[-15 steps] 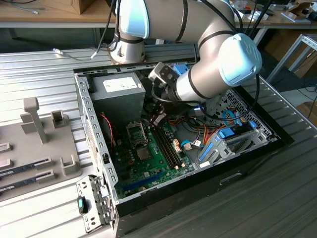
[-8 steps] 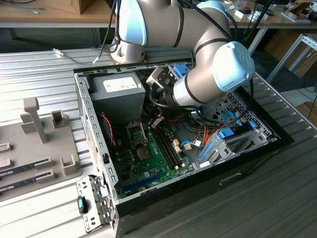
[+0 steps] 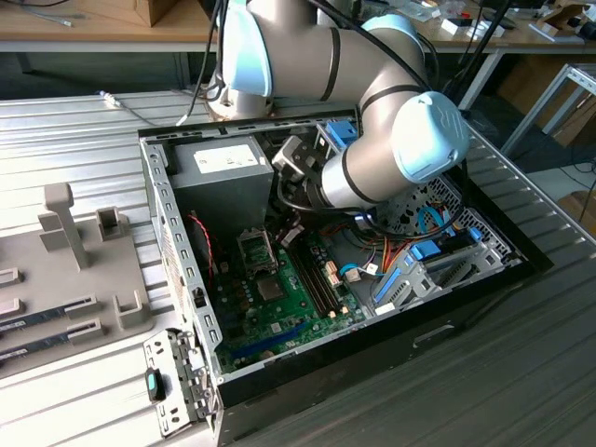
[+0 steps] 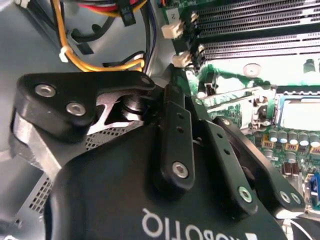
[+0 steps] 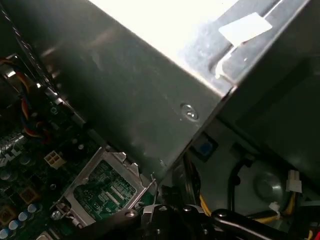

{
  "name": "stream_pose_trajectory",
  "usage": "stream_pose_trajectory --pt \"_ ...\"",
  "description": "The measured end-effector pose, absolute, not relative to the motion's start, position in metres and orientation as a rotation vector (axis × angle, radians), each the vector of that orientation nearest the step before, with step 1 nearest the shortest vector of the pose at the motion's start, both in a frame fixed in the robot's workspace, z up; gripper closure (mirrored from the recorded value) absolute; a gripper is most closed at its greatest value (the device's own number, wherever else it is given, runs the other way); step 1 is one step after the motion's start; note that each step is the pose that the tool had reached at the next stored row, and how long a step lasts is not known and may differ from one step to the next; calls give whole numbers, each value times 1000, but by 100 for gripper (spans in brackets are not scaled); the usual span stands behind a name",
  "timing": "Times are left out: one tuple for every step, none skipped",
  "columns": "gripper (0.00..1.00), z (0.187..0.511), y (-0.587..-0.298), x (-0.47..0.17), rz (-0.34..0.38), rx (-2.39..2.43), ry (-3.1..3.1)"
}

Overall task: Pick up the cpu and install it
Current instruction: 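Close the cpu cover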

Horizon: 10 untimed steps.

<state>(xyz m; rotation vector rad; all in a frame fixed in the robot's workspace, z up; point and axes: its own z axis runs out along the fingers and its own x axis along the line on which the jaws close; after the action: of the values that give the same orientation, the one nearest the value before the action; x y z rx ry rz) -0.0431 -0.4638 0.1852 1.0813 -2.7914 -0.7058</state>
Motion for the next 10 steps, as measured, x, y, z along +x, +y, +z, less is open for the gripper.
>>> stream_pose_trajectory --pt "89 185 -464 -44 -707 1082 -2792" --pt "89 185 -464 -47 -709 1083 -2792" --pt "89 185 -464 -48 -710 1083 -2793" --pt "89 185 -464 -49 -710 1084 -2793" --pt "89 185 -464 -50 -711 1084 -2794" --pt "89 185 -464 -51 -711 1085 -2794" --pt "89 186 -465 -51 -712 1086 -2795" --pt "89 187 -465 -51 -712 1086 -2795" --pt "89 188 -465 -51 -713 1087 -2796" --pt "89 190 -465 -51 -714 1087 -2796"
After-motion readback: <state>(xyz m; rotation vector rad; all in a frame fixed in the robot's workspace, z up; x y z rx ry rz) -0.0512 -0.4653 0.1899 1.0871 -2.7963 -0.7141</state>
